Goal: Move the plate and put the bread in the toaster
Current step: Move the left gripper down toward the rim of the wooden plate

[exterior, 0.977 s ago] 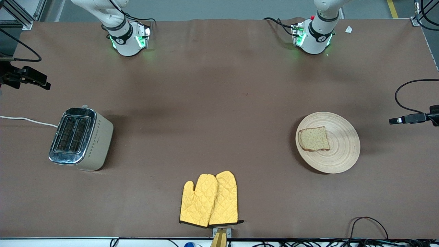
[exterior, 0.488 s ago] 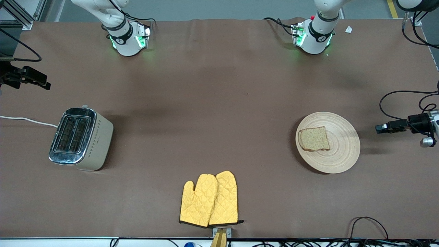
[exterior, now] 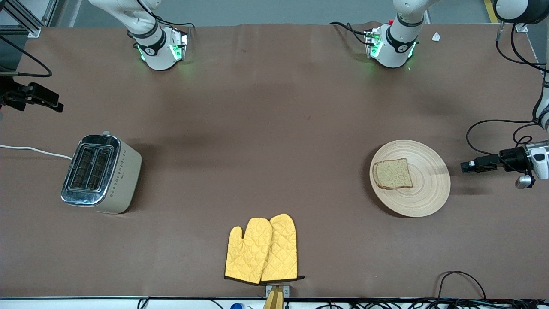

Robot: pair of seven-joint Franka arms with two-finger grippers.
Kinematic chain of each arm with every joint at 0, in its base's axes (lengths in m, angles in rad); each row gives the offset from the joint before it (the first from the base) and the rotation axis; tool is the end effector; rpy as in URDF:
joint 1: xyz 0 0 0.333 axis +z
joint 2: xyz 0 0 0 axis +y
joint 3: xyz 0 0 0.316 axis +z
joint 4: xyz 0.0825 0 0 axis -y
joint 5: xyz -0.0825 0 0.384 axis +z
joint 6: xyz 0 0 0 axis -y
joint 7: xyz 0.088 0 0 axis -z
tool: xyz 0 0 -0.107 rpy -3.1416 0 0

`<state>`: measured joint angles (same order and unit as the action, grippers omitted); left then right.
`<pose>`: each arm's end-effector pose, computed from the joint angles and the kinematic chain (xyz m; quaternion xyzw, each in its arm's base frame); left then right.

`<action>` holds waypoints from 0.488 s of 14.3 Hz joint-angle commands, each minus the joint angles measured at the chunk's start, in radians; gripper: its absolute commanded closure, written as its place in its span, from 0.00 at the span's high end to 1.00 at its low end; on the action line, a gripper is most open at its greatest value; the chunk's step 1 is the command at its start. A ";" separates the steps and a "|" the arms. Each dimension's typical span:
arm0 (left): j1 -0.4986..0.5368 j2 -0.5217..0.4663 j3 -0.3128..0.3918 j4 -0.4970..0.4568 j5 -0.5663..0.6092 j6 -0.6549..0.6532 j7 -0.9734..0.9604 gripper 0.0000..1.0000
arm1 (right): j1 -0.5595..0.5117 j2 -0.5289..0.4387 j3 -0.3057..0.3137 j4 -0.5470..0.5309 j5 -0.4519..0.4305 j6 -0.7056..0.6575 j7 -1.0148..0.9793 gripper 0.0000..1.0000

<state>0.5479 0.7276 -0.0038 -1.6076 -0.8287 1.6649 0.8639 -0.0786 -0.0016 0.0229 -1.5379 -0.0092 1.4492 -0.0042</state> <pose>0.5769 0.2647 0.1926 0.8796 0.0279 0.0082 0.4749 0.5404 -0.0312 0.6306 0.9987 -0.0261 -0.0437 0.0033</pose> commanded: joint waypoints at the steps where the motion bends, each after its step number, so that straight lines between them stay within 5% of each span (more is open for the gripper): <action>1: -0.002 0.022 -0.002 0.001 -0.032 0.010 0.021 0.81 | -0.004 0.003 0.003 0.012 0.000 -0.012 -0.003 1.00; 7: -0.005 0.087 -0.004 0.006 -0.087 0.010 0.018 0.69 | -0.004 0.003 0.003 0.012 0.000 -0.013 -0.003 1.00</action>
<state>0.5423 0.7851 -0.0067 -1.6077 -0.8790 1.6671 0.8675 -0.0786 -0.0016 0.0229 -1.5379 -0.0092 1.4483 -0.0042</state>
